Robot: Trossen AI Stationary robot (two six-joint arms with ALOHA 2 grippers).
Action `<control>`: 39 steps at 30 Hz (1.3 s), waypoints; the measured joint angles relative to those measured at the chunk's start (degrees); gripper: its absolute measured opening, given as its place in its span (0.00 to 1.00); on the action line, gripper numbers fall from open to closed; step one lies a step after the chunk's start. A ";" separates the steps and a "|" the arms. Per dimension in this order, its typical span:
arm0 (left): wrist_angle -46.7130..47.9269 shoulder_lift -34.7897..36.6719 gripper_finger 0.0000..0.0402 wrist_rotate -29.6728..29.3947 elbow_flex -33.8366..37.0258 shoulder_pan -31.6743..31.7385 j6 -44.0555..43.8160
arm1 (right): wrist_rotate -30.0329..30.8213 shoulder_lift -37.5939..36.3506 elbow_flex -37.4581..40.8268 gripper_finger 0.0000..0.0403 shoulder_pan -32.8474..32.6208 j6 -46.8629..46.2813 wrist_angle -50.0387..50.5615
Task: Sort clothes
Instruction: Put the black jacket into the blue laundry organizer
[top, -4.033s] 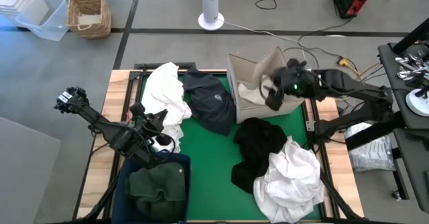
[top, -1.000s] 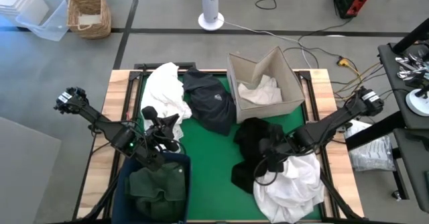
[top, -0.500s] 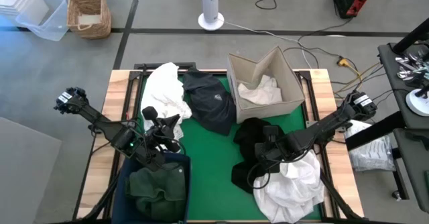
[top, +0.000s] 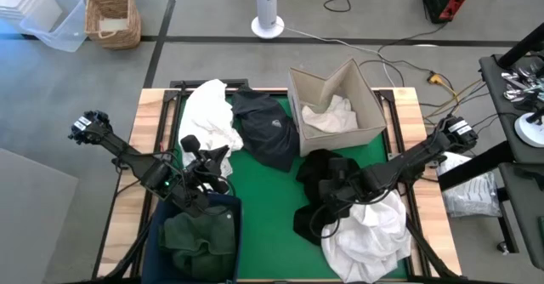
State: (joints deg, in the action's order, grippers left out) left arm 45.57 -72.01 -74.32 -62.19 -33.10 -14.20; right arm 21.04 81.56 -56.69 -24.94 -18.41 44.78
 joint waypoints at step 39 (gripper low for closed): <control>-1.50 0.00 0.00 0.00 0.00 0.00 -0.02 | -0.04 0.04 4.11 0.04 2.74 -0.09 -6.82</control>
State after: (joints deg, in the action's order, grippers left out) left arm 44.07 -72.01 -74.32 -62.19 -33.10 -14.22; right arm 20.99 81.60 -52.58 -22.20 -18.50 37.96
